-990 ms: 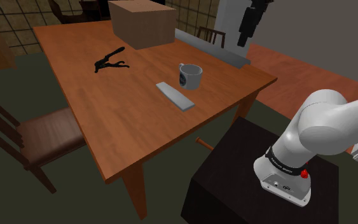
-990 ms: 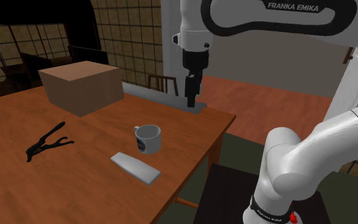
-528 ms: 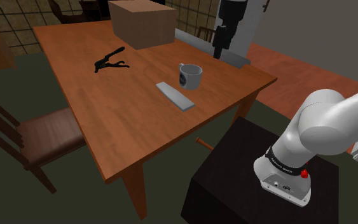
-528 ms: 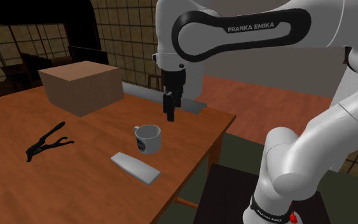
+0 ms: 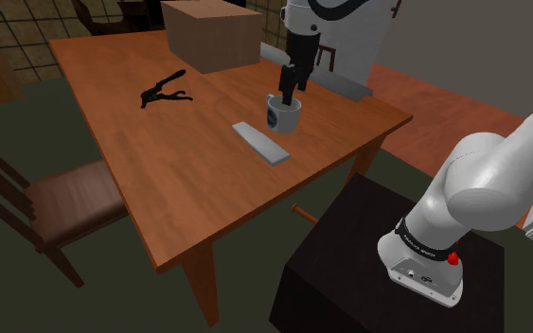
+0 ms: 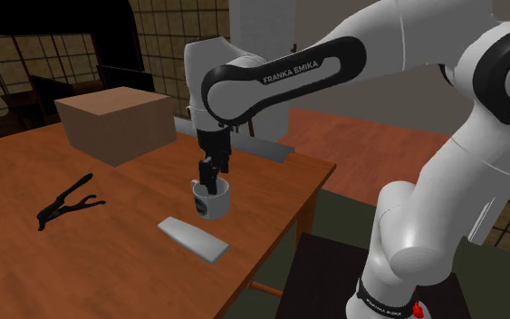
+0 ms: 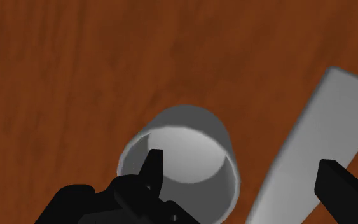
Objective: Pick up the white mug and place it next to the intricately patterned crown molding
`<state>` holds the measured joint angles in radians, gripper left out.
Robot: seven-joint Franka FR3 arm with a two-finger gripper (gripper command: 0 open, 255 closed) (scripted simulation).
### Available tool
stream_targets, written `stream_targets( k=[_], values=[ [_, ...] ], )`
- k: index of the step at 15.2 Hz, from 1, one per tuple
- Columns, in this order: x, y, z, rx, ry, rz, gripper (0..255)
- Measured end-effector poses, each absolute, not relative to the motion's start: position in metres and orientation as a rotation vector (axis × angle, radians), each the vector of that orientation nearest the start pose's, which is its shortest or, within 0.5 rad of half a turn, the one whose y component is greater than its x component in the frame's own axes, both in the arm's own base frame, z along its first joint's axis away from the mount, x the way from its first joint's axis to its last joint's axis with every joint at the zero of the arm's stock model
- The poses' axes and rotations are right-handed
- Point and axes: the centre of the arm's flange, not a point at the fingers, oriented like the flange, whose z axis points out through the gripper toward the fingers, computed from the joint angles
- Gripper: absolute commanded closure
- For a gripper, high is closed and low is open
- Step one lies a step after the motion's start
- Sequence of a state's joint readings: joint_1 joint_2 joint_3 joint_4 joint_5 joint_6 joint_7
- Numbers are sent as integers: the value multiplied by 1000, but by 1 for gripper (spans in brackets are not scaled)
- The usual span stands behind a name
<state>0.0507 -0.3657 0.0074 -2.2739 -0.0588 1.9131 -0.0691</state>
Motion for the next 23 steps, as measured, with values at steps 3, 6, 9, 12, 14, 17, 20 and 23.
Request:
stream_targets(
  k=[3,6,9,12,14,17,20,23],
  values=[
    [473,29,477,-3188,-244,-7,0],
    [481,34,458,-3187,-249,-5,0],
    [483,33,443,-3187,-249,-6,0],
    [484,32,428,-3187,-249,-5,0],
    [483,33,425,-3187,-249,-6,0],
    [483,33,424,-3187,-249,-6,0],
    [483,33,424,-3187,-249,-6,255],
    [483,33,424,-3187,-249,-6,255]
  ],
)
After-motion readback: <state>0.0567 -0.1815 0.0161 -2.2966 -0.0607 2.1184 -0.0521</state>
